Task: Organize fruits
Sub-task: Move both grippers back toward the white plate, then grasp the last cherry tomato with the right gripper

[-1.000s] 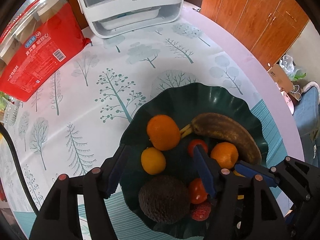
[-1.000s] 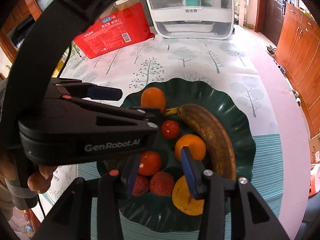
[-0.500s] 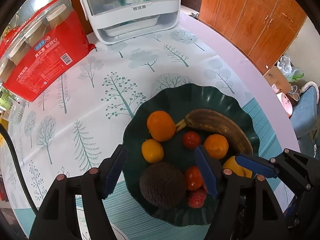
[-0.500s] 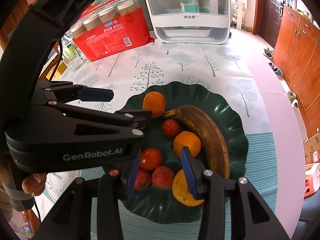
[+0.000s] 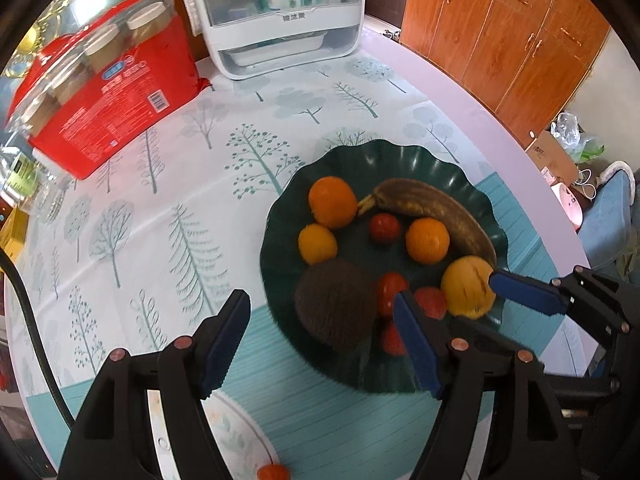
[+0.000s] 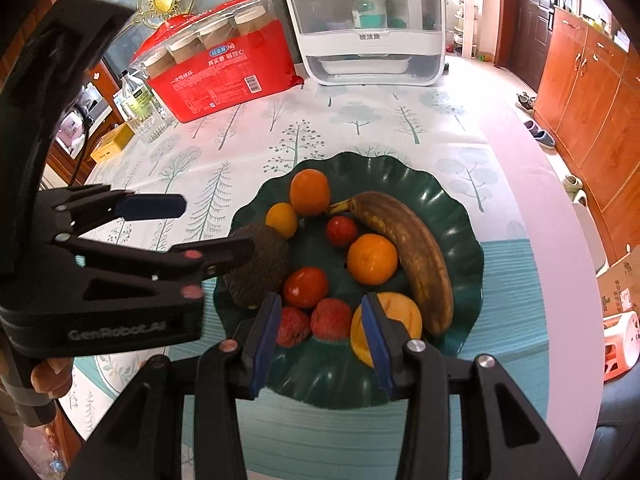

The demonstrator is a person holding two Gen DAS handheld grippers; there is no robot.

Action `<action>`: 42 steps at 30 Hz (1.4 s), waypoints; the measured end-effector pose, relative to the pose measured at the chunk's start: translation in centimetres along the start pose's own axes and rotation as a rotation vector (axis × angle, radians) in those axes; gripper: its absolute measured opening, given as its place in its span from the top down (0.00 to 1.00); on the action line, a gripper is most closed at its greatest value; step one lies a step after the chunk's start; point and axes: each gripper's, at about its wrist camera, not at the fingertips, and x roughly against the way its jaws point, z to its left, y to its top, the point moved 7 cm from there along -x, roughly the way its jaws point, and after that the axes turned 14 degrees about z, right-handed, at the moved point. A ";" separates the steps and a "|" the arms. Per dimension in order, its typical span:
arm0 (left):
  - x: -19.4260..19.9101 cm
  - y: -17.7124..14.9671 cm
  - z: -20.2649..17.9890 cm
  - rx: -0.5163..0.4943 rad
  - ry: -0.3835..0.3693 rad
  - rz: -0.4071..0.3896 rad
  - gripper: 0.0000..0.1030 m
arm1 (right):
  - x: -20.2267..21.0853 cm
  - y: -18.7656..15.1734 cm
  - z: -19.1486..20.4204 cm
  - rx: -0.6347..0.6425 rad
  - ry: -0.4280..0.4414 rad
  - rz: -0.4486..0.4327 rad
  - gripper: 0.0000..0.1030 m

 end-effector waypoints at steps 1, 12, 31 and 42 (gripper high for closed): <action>0.4 -0.6 0.2 0.003 -0.002 -0.004 0.29 | 0.1 -0.2 0.1 -0.002 -0.002 -0.001 0.59; 5.4 -6.4 2.8 0.033 0.010 -0.081 0.25 | 2.4 -2.3 3.8 0.003 0.005 -0.024 0.59; 9.2 -15.9 13.1 0.207 0.045 -0.170 0.22 | 3.7 -3.4 16.5 0.139 0.027 -0.052 0.59; 3.2 -21.5 17.2 0.294 0.052 -0.090 0.22 | -3.7 -6.0 19.4 0.126 0.002 0.071 0.59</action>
